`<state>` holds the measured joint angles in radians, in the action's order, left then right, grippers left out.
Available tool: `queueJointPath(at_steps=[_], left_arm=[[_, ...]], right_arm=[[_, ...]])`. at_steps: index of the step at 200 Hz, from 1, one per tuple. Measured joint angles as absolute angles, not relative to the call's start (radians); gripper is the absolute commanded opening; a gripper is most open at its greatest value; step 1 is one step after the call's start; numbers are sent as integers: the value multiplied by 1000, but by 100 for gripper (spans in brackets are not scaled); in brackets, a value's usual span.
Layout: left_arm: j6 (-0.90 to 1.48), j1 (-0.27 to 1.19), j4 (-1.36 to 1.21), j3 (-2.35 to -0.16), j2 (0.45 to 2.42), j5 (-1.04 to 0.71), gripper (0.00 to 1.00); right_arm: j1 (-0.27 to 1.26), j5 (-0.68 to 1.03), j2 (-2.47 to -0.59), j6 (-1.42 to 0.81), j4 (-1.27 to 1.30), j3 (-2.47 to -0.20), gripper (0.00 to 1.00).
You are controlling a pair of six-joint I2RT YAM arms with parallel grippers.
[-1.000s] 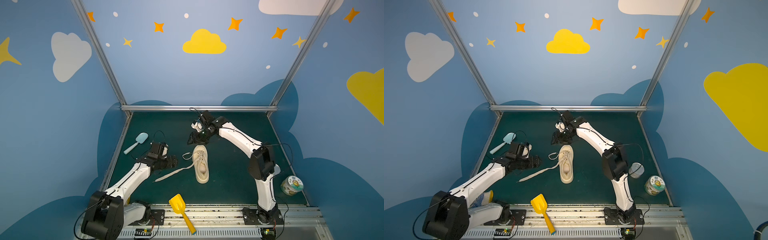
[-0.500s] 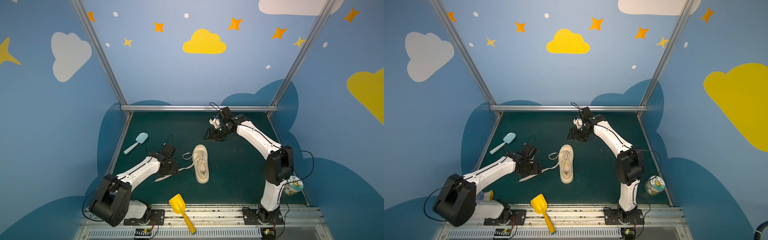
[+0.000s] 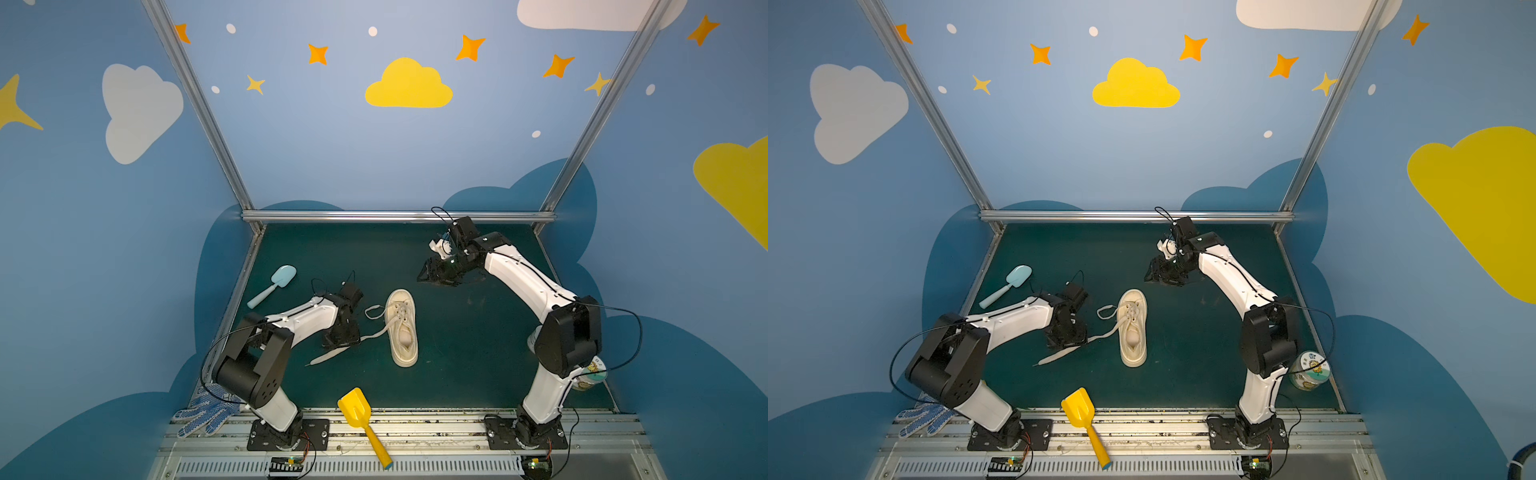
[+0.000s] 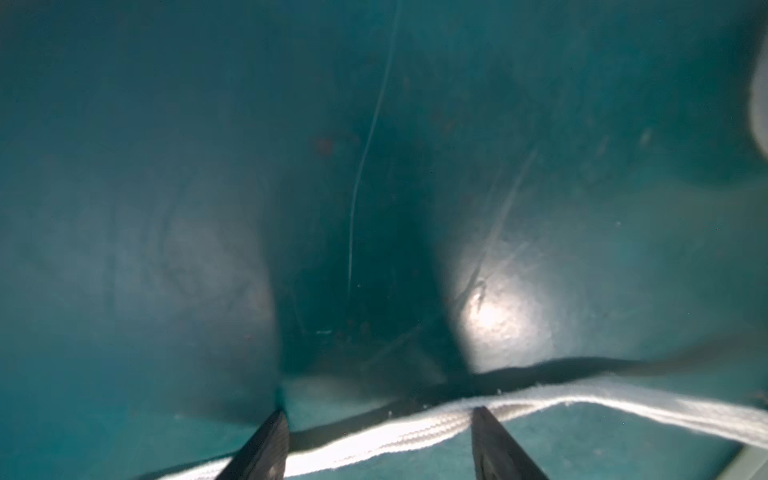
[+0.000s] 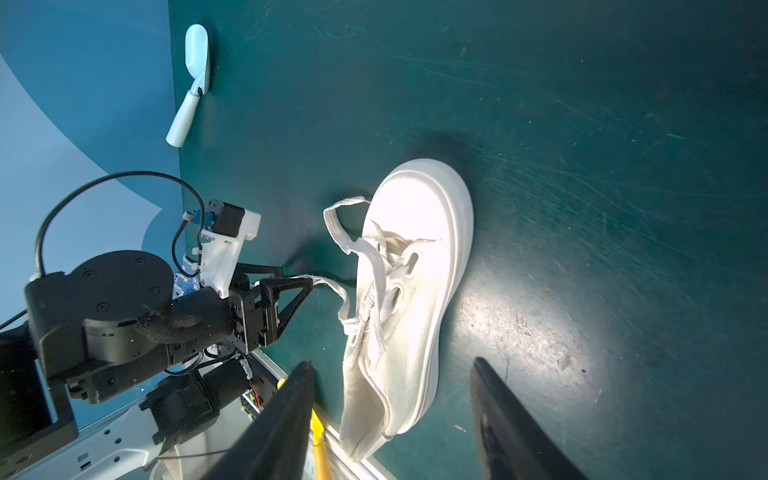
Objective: Tie the shoes
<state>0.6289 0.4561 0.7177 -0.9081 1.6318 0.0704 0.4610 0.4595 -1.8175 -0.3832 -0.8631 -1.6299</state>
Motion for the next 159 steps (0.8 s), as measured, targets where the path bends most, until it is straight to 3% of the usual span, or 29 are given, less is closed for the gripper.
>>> queueJointPath(at_steps=[21, 95, 159], left_arm=[[630, 458, 723, -924, 1648, 68, 42], [606, 471, 728, -969, 1689, 28, 14], [591, 514, 759, -1034, 1671, 30, 7]], right_arm=[[452, 464, -1817, -381, -861, -1618, 59], [428, 466, -1784, -377, -860, -1594, 58], [398, 496, -1749, -387, -849, -1563, 59]])
